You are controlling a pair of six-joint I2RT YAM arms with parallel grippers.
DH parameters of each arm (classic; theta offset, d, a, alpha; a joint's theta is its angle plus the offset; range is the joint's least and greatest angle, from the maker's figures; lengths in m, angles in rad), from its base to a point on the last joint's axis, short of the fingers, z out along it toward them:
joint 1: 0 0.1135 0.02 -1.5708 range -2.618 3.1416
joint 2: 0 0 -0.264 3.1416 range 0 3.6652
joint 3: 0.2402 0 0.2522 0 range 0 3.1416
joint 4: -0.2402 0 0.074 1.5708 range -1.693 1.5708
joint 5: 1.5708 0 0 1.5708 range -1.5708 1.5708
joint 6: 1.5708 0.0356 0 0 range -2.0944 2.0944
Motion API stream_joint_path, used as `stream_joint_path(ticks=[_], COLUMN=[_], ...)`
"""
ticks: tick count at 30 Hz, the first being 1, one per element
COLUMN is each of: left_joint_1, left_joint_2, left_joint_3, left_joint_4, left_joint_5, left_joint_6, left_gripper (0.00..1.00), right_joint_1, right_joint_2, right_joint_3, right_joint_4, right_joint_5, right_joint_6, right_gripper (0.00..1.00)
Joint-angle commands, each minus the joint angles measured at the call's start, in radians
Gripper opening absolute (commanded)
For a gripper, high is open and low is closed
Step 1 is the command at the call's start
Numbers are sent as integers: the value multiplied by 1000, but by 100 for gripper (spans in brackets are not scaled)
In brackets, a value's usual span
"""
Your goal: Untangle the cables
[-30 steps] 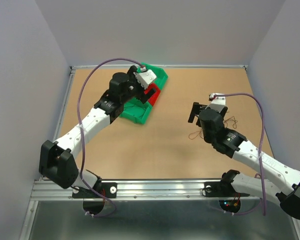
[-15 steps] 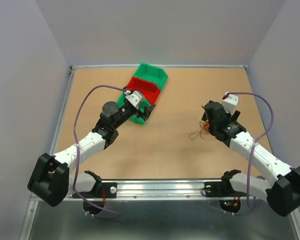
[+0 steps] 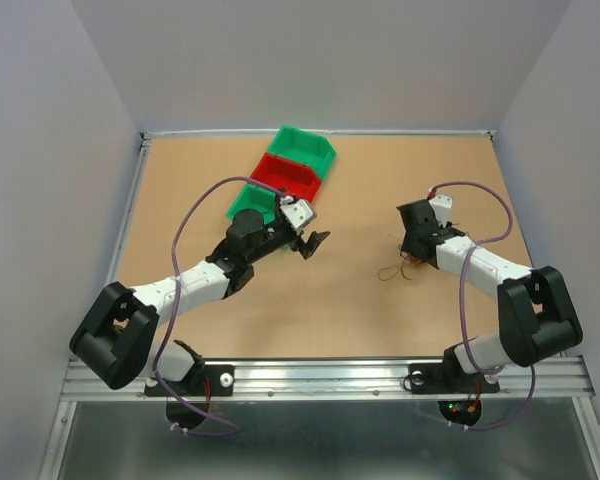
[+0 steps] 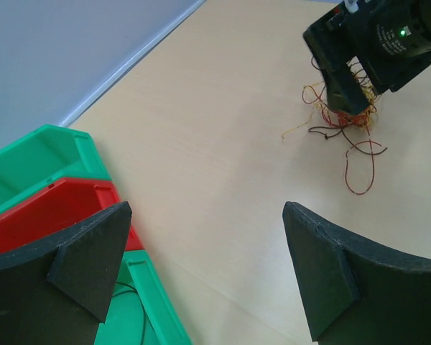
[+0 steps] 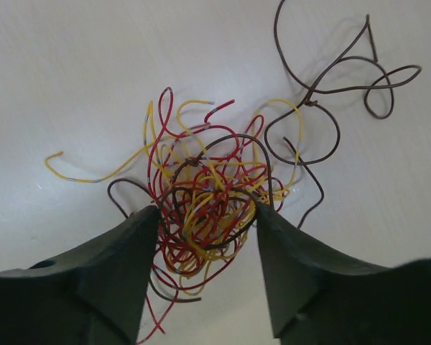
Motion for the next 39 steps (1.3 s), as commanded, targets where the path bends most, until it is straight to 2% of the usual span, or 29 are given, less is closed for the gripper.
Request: stream_joint_path(ticks=[1,2,3,5,12,15,25,39], left_joint_1=[-9,-11,-12,-15,-47,-58,-57,-57], left_joint_2=[-16,-14,-13,-8,18,18,-39,76], left_joint_3=[18,21,23,24,34,32,-25,80], left_joint_4=[52,50,49,43,24,24,95,36], left_joint_5=[2,4,7,19,60,80,111,169], left_joint_6=[32,34,37,43,78,88,118,49], left_gripper=[99,99,99,99,99,99,99,95], right_joint_1=[-22,-22,-22,-22,-22,-22,-22,-20], right_joint_2=[6,-9,-29,-127,-455,-522,-471,-525], right_joint_3=[59,54,50,18,-114,-137,-135,-167], right_joint_4=[79,88,114,153,320,368,454,503], right_joint_5=[-78,-97,-152,-225,-650,-755,-937,-1071], right_joint_6=[-29,-36,-41,-61,-117,-130,-151,-179], right_gripper=[45,34,13,0,0,1,1,0])
